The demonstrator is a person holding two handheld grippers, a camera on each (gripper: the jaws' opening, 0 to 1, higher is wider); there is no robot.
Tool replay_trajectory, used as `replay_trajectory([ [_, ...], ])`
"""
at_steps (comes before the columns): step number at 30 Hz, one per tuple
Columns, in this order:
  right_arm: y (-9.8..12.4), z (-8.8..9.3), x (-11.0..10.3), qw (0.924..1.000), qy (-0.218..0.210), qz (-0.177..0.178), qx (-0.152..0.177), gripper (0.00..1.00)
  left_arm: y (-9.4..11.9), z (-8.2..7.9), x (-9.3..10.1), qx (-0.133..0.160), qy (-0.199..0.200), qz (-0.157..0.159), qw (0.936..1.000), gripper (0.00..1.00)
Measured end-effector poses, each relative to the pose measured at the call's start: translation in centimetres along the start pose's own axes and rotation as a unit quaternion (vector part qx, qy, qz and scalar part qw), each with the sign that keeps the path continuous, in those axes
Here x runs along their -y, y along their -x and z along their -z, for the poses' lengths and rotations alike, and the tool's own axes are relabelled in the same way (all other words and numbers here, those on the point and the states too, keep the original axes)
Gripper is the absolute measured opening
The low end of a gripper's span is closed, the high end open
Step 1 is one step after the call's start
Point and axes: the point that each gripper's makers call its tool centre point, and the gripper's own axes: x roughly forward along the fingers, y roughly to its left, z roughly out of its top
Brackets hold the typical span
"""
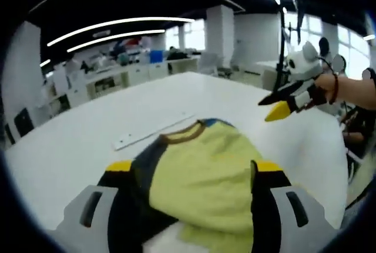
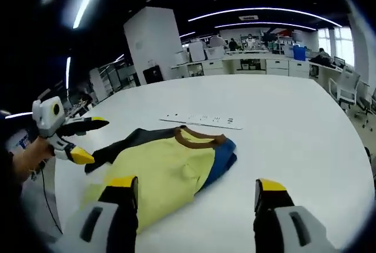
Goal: Fold the garment on the visible template until the final outline fits inside the template.
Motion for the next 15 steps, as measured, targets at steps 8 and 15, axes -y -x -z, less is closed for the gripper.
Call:
replay_trajectory([
  [8,2.0,1.8,-0.8,1.0,0.0,-0.002,-0.003,0.81,0.8,2.2,5.3,-0.02,-0.033,0.039,0.9985,0.66],
  [15,3.4,3.9,-2.1,0.9987,0.044,-0.018,-0.019,0.87,1.0,4.1,8.7,-0.03,-0.036,0.073,0.9963,0.6],
])
